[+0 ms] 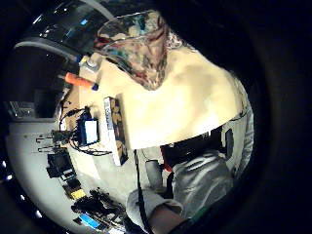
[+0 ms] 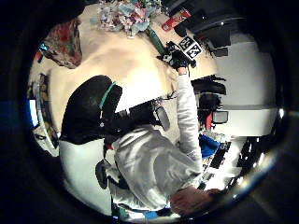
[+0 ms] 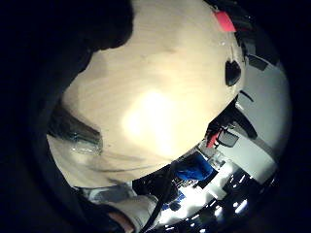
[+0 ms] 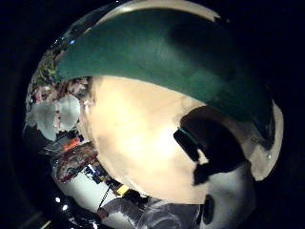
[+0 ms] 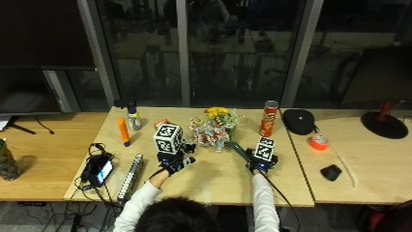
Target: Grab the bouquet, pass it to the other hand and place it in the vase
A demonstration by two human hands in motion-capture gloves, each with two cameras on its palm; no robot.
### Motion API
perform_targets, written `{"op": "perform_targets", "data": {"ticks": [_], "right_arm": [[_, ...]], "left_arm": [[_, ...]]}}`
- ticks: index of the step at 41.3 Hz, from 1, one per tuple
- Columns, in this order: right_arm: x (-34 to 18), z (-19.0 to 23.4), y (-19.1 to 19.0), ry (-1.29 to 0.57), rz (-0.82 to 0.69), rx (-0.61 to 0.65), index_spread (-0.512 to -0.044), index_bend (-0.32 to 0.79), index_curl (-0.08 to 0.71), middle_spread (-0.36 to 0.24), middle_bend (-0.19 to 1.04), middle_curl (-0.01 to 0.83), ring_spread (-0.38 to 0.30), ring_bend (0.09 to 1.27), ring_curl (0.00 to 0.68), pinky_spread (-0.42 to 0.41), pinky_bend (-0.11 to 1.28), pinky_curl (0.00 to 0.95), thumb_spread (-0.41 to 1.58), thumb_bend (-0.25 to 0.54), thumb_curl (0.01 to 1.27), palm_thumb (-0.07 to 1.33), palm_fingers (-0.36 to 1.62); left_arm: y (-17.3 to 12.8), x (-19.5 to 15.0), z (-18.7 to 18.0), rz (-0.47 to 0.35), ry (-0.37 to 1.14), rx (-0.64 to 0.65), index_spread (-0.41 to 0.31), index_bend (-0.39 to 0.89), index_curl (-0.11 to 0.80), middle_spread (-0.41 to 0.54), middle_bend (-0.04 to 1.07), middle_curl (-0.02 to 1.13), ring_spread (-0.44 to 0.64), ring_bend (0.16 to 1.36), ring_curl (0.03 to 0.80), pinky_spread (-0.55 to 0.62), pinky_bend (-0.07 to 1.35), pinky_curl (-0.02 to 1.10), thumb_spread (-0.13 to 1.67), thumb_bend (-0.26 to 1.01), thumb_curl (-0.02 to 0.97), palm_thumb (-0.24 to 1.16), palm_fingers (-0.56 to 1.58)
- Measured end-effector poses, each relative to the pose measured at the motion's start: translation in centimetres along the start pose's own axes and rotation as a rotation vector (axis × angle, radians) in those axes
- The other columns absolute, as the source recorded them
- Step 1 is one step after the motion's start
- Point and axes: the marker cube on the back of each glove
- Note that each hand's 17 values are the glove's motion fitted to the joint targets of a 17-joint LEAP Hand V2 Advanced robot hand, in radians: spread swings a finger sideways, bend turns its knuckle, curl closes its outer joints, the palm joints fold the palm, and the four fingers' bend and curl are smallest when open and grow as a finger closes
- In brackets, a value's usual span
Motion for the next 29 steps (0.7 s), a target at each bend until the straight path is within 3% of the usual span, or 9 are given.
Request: {"op": "perform_targets", "data": {"ticks": [1, 2, 4, 9, 12, 13, 17, 22, 29], "right_arm": [[0.1, 0.1, 0.1, 0.009, 0.022, -0.014, -0.245, 0.25, 0.132, -0.072, 0.37, 0.419, -0.141, 0.65, 0.382, 0.032, 0.61, 0.345, 1.0, -0.009, 0.33, 0.66, 0.68], [0.1, 0.1, 0.1, 0.021, 0.047, -0.033, -0.24, 0.17, 0.116, -0.068, 0.34, 0.408, -0.131, 0.66, 0.385, 0.038, 0.64, 0.354, 1.0, -0.01, 0.34, 0.67, 0.63], [0.1, -0.2, 0.0, 0.03, 0.067, -0.037, -0.249, 0.32, 0.183, -0.103, 0.42, 0.441, -0.165, 0.64, 0.381, -0.014, 0.52, 0.32, 1.01, 0.026, 0.35, 0.74, 0.88], [-0.7, -1.9, -0.5, 0.013, 0.042, 0.039, -0.25, 0.35, 0.245, -0.135, 0.42, 0.457, -0.197, 0.57, 0.375, -0.062, 0.43, 0.304, 1.06, 0.062, 0.36, 0.84, 0.95], [-1.0, -2.6, -0.3, 0.018, 0.049, 0.043, -0.247, 0.28, 0.257, -0.151, 0.36, 0.447, -0.211, 0.54, 0.375, -0.157, 0.54, 0.33, 1.13, 0.107, 0.37, 0.92, 1.1], [-1.2, -2.7, -0.3, 0.017, 0.04, 0.059, -0.247, 0.16, 0.233, -0.169, 0.42, 0.47, -0.219, 0.66, 0.417, -0.192, 0.58, 0.352, 1.13, 0.112, 0.38, 0.93, 1.28], [-1.5, -3.8, -0.3, 0.032, 0.05, 0.262, -0.248, 0.12, 0.241, -0.18, 0.48, 0.503, -0.22, 0.78, 0.459, -0.212, 0.66, 0.402, 1.15, 0.108, 0.39, 0.95, 1.38], [-1.5, -5.3, 0.1, -0.081, 0.074, 0.454, -0.24, 0.35, 0.325, -0.185, 0.64, 0.562, -0.212, 0.86, 0.507, -0.212, 0.66, 0.434, 1.07, 0.02, 0.37, 0.88, 1.55], [-3.5, -8.1, 2.1, -0.486, -0.017, 0.317, -0.229, 0.46, 0.409, -0.177, 0.73, 0.598, -0.206, 0.94, 0.547, -0.208, 0.72, 0.478, 1.05, -0.01, 0.37, 0.91, 1.48]], "left_arm": [[0.1, 0.0, 0.2, 0.001, 0.002, -0.001, -0.055, 0.18, 0.382, 0.101, 0.18, 0.33, 0.22, 0.41, 0.287, 0.31, 0.18, 0.32, 1.13, -0.02, 0.29, 0.5, 0.48], [0.2, 0.0, 0.4, 0.001, 0.004, -0.002, -0.055, 0.18, 0.383, 0.101, 0.18, 0.33, 0.22, 0.41, 0.288, 0.31, 0.18, 0.32, 1.13, -0.02, 0.291, 0.5, 0.48], [0.4, -0.2, 0.9, 0.0, 0.005, -0.006, -0.055, 0.18, 0.384, 0.103, 0.17, 0.33, 0.22, 0.41, 0.291, 0.32, 0.18, 0.32, 1.13, -0.02, 0.292, 0.5, 0.47], [1.0, -0.5, 1.7, -0.001, -0.002, -0.031, -0.056, 0.18, 0.389, 0.104, 0.17, 0.33, 0.23, 0.42, 0.295, 0.33, 0.18, 0.32, 1.13, -0.02, 0.295, 0.5, 0.47], [1.0, -0.8, 2.0, -0.025, -0.003, -0.057, -0.056, 0.18, 0.391, 0.109, 0.17, 0.33, 0.23, 0.42, 0.295, 0.33, 0.18, 0.32, 1.14, -0.02, 0.296, 0.5, 0.46], [0.9, -0.9, 2.1, -0.033, -0.001, -0.065, -0.056, 0.18, 0.392, 0.109, 0.17, 0.33, 0.23, 0.42, 0.295, 0.33, 0.18, 0.32, 1.14, -0.02, 0.297, 0.5, 0.46], [0.5, -1.2, 1.9, -0.05, 0.011, -0.074, -0.06, 0.18, 0.394, 0.105, 0.17, 0.34, 0.23, 0.42, 0.297, 0.34, 0.18, 0.32, 1.13, -0.03, 0.296, 0.49, 0.47], [-0.1, -1.4, 0.6, -0.047, 0.041, -0.092, -0.062, 0.18, 0.398, 0.102, 0.18, 0.34, 0.23, 0.41, 0.296, 0.33, 0.18, 0.33, 1.14, -0.02, 0.297, 0.49, 0.48], [-0.1, -2.1, -2.1, -0.04, 0.079, -0.157, -0.066, 0.19, 0.406, 0.1, 0.17, 0.34, 0.23, 0.4, 0.298, 0.32, 0.18, 0.32, 1.14, -0.02, 0.299, 0.48, 0.48]]}}
